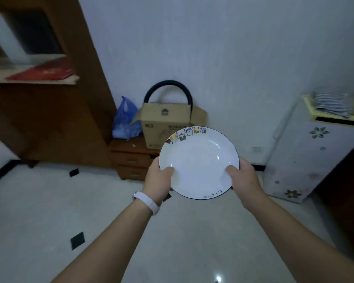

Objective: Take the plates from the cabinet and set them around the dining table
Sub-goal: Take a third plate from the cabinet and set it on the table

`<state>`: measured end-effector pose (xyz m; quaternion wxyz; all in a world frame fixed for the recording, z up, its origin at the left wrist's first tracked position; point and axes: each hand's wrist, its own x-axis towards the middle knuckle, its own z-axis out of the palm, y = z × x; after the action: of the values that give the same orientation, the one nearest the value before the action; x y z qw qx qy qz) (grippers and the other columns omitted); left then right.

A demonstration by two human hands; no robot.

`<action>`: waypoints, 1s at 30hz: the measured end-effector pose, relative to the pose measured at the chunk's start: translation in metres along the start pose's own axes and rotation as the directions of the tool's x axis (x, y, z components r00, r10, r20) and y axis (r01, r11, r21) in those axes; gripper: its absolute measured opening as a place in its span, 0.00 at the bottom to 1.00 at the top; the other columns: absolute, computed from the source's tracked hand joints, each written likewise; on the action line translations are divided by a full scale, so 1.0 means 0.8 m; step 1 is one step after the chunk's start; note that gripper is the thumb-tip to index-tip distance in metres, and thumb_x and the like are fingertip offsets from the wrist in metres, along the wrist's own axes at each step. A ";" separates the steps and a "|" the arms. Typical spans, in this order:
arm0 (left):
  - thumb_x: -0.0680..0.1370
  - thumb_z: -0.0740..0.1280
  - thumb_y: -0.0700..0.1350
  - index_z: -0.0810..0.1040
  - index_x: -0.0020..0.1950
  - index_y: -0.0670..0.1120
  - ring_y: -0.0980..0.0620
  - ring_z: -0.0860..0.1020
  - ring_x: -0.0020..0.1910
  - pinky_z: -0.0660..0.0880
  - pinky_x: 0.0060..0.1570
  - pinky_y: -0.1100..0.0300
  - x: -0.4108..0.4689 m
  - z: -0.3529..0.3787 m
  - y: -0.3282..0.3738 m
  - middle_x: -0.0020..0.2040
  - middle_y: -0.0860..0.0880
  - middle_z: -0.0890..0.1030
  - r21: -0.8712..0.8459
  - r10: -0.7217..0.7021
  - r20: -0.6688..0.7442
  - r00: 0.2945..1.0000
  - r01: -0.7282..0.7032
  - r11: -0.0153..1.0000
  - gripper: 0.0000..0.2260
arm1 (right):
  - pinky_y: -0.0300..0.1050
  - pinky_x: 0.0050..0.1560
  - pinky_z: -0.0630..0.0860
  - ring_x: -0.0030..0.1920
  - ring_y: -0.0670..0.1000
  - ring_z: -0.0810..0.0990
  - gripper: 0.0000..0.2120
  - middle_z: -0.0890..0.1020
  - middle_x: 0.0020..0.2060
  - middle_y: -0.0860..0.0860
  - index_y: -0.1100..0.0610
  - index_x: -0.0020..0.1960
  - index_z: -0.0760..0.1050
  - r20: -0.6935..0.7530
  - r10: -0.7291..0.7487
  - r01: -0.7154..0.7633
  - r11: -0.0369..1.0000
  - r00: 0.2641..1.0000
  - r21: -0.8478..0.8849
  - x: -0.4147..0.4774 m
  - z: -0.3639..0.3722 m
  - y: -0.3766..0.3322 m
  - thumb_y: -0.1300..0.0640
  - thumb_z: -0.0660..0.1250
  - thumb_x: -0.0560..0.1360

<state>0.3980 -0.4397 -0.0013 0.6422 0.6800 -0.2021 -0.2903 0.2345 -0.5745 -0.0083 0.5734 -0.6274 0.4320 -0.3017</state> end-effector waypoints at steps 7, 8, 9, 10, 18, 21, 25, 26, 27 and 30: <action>0.73 0.62 0.39 0.74 0.59 0.56 0.41 0.80 0.49 0.78 0.43 0.36 0.019 -0.099 -0.004 0.55 0.47 0.81 -0.053 -0.060 -0.267 0.962 0.048 0.997 0.18 | 0.38 0.30 0.72 0.36 0.51 0.76 0.12 0.81 0.38 0.48 0.51 0.46 0.77 0.256 -0.029 0.041 0.998 0.966 -0.043 0.041 0.123 -0.026 0.65 0.59 0.75; 0.74 0.61 0.37 0.74 0.58 0.56 0.42 0.80 0.49 0.78 0.43 0.37 0.024 -0.109 -0.006 0.55 0.47 0.81 -0.059 -0.069 -0.297 0.953 0.054 0.997 0.18 | 0.41 0.34 0.73 0.37 0.51 0.76 0.13 0.82 0.40 0.49 0.52 0.49 0.78 0.292 -0.026 0.040 0.998 0.956 -0.042 0.048 0.138 -0.027 0.65 0.59 0.74; 0.75 0.61 0.35 0.75 0.57 0.56 0.42 0.80 0.48 0.79 0.43 0.39 0.030 -0.118 -0.007 0.54 0.48 0.82 -0.069 -0.079 -0.329 0.941 0.060 0.996 0.18 | 0.44 0.36 0.73 0.38 0.51 0.77 0.14 0.83 0.41 0.49 0.52 0.51 0.78 0.329 -0.022 0.038 0.998 0.944 -0.042 0.057 0.153 -0.026 0.65 0.59 0.73; 0.76 0.60 0.34 0.75 0.57 0.55 0.43 0.80 0.47 0.79 0.43 0.41 0.038 -0.126 -0.008 0.53 0.48 0.82 -0.079 -0.089 -0.360 0.929 0.064 0.995 0.18 | 0.46 0.38 0.75 0.40 0.52 0.79 0.15 0.83 0.43 0.49 0.52 0.52 0.78 0.361 -0.018 0.037 0.998 0.932 -0.047 0.066 0.167 -0.026 0.65 0.59 0.73; 0.77 0.59 0.33 0.76 0.51 0.56 0.44 0.82 0.45 0.80 0.41 0.42 0.086 -0.177 0.006 0.49 0.50 0.83 -0.139 -0.133 -0.575 0.807 0.064 0.988 0.18 | 0.42 0.37 0.72 0.43 0.50 0.79 0.15 0.83 0.45 0.47 0.52 0.53 0.77 0.593 -0.014 0.058 0.997 0.805 -0.055 0.145 0.280 -0.054 0.66 0.58 0.74; 0.77 0.60 0.34 0.77 0.51 0.56 0.42 0.82 0.47 0.79 0.43 0.38 0.097 -0.209 0.016 0.50 0.49 0.83 -0.127 -0.124 -0.653 0.747 0.053 0.991 0.17 | 0.41 0.36 0.72 0.41 0.48 0.78 0.14 0.83 0.44 0.47 0.53 0.53 0.78 0.667 -0.045 0.102 0.994 0.744 -0.047 0.160 0.327 -0.068 0.65 0.59 0.73; 0.77 0.60 0.35 0.77 0.53 0.57 0.45 0.82 0.50 0.80 0.47 0.44 0.085 -0.255 0.015 0.52 0.50 0.83 -0.114 -0.102 -0.761 0.641 0.023 0.993 0.17 | 0.40 0.36 0.72 0.40 0.47 0.78 0.12 0.82 0.42 0.47 0.54 0.51 0.77 0.759 -0.101 0.175 0.984 0.644 -0.017 0.153 0.395 -0.082 0.66 0.60 0.73; 0.77 0.60 0.35 0.77 0.53 0.57 0.45 0.82 0.49 0.80 0.46 0.45 0.076 -0.265 0.013 0.52 0.50 0.83 -0.123 -0.103 -0.787 0.608 0.008 0.992 0.17 | 0.40 0.36 0.72 0.39 0.48 0.77 0.12 0.82 0.42 0.47 0.54 0.50 0.77 0.785 -0.109 0.191 0.982 0.610 -0.012 0.146 0.414 -0.084 0.66 0.60 0.73; 0.77 0.60 0.34 0.77 0.54 0.56 0.45 0.82 0.47 0.80 0.44 0.47 0.066 -0.277 0.012 0.51 0.50 0.83 -0.140 -0.113 -0.812 0.572 -0.003 0.990 0.17 | 0.40 0.36 0.72 0.38 0.48 0.77 0.12 0.82 0.41 0.47 0.53 0.49 0.78 0.812 -0.112 0.201 0.980 0.573 -0.006 0.137 0.432 -0.086 0.66 0.60 0.73; 0.77 0.59 0.33 0.76 0.55 0.53 0.47 0.81 0.40 0.79 0.39 0.49 0.029 -0.313 0.008 0.47 0.51 0.82 -0.172 -0.145 -0.884 0.445 -0.020 0.985 0.16 | 0.41 0.36 0.70 0.35 0.48 0.75 0.12 0.80 0.36 0.46 0.52 0.45 0.77 0.891 -0.102 0.218 0.976 0.443 0.003 0.100 0.486 -0.087 0.66 0.59 0.73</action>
<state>0.5798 -0.2661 0.0037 0.6924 0.6852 0.2144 0.0718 0.6235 -0.4690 -0.0115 0.6465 -0.7614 0.0261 0.0403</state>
